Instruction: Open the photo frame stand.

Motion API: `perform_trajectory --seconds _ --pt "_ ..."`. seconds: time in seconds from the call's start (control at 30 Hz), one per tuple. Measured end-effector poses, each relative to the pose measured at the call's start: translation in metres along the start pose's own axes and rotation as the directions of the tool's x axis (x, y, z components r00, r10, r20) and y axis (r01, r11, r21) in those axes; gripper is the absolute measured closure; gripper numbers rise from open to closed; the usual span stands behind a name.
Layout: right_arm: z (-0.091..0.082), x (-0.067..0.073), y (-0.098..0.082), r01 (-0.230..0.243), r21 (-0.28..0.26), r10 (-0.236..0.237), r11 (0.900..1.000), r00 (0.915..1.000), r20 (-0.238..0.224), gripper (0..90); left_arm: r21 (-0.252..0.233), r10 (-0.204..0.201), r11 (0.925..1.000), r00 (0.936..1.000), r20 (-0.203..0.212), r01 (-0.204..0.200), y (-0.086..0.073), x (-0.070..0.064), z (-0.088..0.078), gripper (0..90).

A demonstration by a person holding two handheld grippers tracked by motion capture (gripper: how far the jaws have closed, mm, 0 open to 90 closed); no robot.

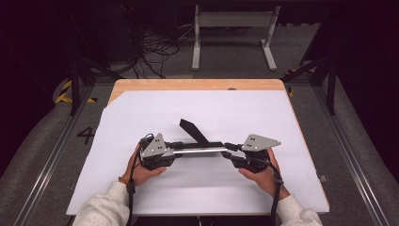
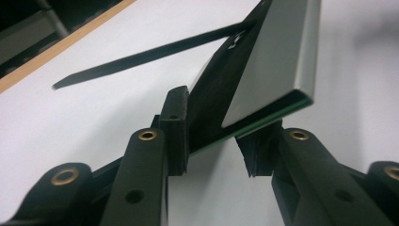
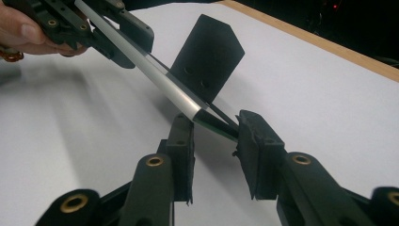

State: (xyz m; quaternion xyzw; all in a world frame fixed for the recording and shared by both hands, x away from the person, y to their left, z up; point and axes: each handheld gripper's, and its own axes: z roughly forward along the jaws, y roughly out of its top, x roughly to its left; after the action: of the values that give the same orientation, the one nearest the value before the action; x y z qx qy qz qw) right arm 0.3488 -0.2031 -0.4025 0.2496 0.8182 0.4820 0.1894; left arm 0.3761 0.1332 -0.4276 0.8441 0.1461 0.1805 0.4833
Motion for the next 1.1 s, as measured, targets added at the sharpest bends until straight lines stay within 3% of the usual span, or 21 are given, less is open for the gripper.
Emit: perform_trajectory --seconds 0.27,0.43,0.5,0.67,0.73,0.8,0.83,0.93,1.0,1.1 --pt "0.003 0.002 0.001 0.014 -0.004 -0.014 1.000 0.9998 0.014 72.4 0.017 -0.003 0.9999 0.9996 -0.029 0.003 -0.005 0.004 -0.009 67.6" --pt "0.002 0.002 0.000 0.016 -0.005 -0.016 1.000 0.9996 0.022 78.4 -0.027 -0.072 0.9970 0.9972 0.020 0.073 -0.011 0.013 -0.011 66.6" --pt "0.001 0.001 0.000 0.014 -0.014 -0.013 1.000 0.9997 0.022 81.8 -0.033 -0.079 0.9963 0.9967 0.019 0.079 -0.012 0.014 -0.011 66.2" --pt "0.002 0.002 0.001 0.028 -0.007 -0.028 1.000 0.9989 0.037 80.0 -0.032 -0.085 0.9958 0.9959 0.029 0.086 -0.011 0.014 -0.010 66.0" --pt "0.003 0.000 0.001 0.012 -0.014 -0.011 1.000 0.9994 0.032 78.3 -0.043 -0.094 0.9945 0.9949 0.036 0.096 -0.011 0.016 -0.009 66.0" --pt "0.006 -0.003 0.001 -0.014 -0.012 0.014 1.000 0.9998 0.012 64.7 -0.039 -0.089 0.9951 0.9952 0.041 0.091 -0.011 0.017 -0.007 66.2" --pt "0.009 -0.005 0.001 -0.040 -0.011 0.040 0.999 0.9992 -0.007 65.2 -0.033 -0.087 0.9956 0.9951 0.047 0.088 -0.011 0.016 -0.006 66.2" --pt "0.014 -0.010 0.002 -0.042 -0.013 0.043 0.999 0.9989 0.020 67.1 -0.036 -0.084 0.9957 0.9957 0.038 0.085 -0.010 0.016 -0.005 67.2" --pt "0.016 -0.013 0.002 -0.053 -0.012 0.053 0.999 0.9982 0.028 68.0 0.003 -0.084 0.9965 0.9965 0.000 0.084 -0.011 0.017 -0.002 67.6" --pt "0.019 -0.018 0.000 -0.068 -0.011 0.068 0.998 0.9975 0.021 73.4 0.018 -0.129 0.9915 0.9916 0.002 0.129 -0.019 0.025 0.003 68.7"
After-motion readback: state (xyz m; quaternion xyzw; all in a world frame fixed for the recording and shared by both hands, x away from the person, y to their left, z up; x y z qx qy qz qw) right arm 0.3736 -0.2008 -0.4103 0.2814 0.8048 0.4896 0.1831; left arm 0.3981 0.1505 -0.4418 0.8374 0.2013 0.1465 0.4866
